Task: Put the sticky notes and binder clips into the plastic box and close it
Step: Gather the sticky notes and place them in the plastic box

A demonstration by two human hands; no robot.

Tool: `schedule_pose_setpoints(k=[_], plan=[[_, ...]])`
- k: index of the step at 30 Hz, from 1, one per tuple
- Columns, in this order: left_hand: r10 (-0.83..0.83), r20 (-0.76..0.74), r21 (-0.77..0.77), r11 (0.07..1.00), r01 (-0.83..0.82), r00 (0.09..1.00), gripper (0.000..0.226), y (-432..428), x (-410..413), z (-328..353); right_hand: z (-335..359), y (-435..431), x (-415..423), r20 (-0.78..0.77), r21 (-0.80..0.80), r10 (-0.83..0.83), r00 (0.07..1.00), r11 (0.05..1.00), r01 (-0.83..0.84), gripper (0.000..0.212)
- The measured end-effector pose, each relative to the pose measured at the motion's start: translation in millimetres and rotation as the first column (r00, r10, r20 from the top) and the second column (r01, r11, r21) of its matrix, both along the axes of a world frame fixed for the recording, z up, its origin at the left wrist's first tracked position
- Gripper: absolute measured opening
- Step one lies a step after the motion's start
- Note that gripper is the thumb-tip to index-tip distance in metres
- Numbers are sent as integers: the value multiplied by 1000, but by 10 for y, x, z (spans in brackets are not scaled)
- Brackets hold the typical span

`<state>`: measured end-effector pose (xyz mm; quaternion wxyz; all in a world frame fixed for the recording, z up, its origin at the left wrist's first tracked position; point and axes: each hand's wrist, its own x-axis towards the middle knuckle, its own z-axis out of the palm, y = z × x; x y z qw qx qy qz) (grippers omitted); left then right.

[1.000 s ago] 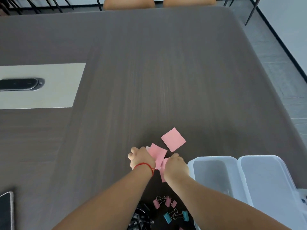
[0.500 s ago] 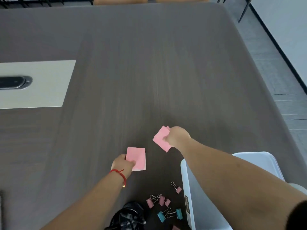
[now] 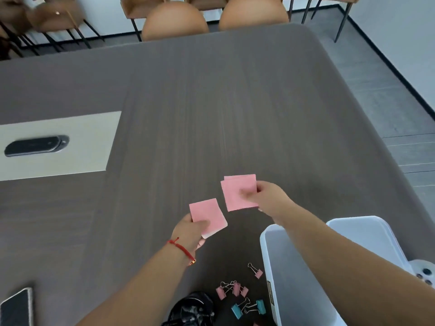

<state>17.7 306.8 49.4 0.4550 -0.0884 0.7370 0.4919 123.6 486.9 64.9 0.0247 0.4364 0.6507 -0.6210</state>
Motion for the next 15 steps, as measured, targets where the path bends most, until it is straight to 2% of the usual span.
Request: schedule_pose_setpoints(k=[2,3,5,7,9,11,13,15], plan=[[-78,-12,66,995,78,997,25,174,167,176,319,-28,316,-157,-215,-12,988,976,-22,12],[-129,-9,114,985,129,992,26,261,281,261,388,-52,465,-150,-194,35,988,979,-65,13],[-281,-12,209,938,277,960,33,404,545,395,389,-116,712,-30,-12,57,998,998,-57,17],[-410,-32,238,883,405,912,31,490,811,465,321,-146,939,41,98,-86,995,992,82,24],[-444,-39,193,876,443,895,21,526,1035,452,270,-163,1191,73,45,-168,983,985,165,26],[-449,-34,117,885,450,893,22,544,1219,418,204,-201,1413,66,-54,-185,980,980,189,29],[-478,-25,73,875,478,878,21,576,1384,366,138,-259,1561,33,-41,-201,979,979,202,28],[-492,5,31,870,492,871,27,603,1543,346,117,-319,1652,65,-2,-197,978,980,197,21]])
